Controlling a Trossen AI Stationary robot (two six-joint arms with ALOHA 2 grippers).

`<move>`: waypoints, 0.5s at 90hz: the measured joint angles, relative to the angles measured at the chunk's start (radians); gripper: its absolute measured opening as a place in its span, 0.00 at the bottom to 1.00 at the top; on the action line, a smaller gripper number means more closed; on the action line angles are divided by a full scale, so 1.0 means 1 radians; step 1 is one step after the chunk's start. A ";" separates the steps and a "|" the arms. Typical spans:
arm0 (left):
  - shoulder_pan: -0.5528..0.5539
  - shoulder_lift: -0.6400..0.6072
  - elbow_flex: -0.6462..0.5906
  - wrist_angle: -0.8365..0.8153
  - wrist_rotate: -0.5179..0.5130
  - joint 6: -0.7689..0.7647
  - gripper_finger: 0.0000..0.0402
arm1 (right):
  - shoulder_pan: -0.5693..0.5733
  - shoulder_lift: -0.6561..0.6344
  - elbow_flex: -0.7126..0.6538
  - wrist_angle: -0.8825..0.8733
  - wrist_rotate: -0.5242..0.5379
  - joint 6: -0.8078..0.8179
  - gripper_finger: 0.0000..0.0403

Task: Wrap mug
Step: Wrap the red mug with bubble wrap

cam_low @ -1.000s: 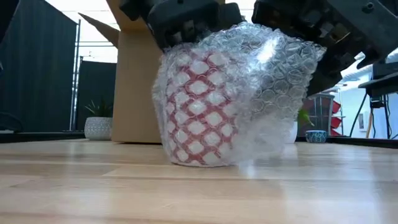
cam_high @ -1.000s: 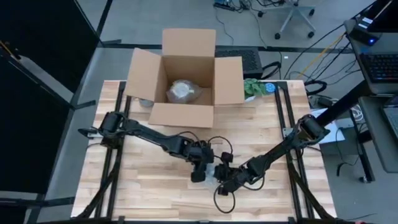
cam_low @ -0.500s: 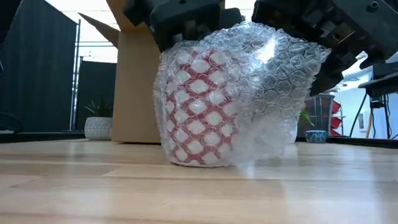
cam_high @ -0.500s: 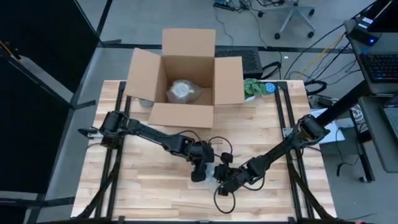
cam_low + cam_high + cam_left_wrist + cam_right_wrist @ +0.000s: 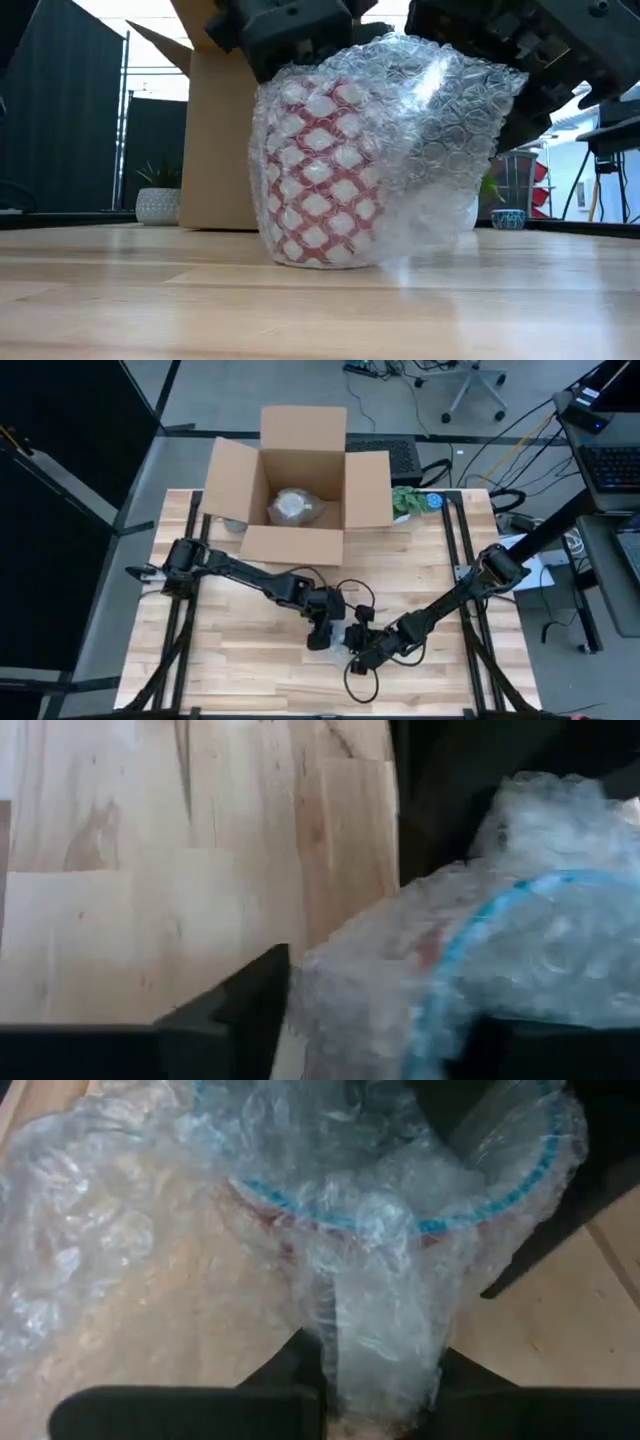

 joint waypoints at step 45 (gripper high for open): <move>-0.003 -0.148 -0.002 -0.114 -0.047 0.009 0.64 | -0.002 0.002 0.000 -0.004 0.011 -0.001 0.10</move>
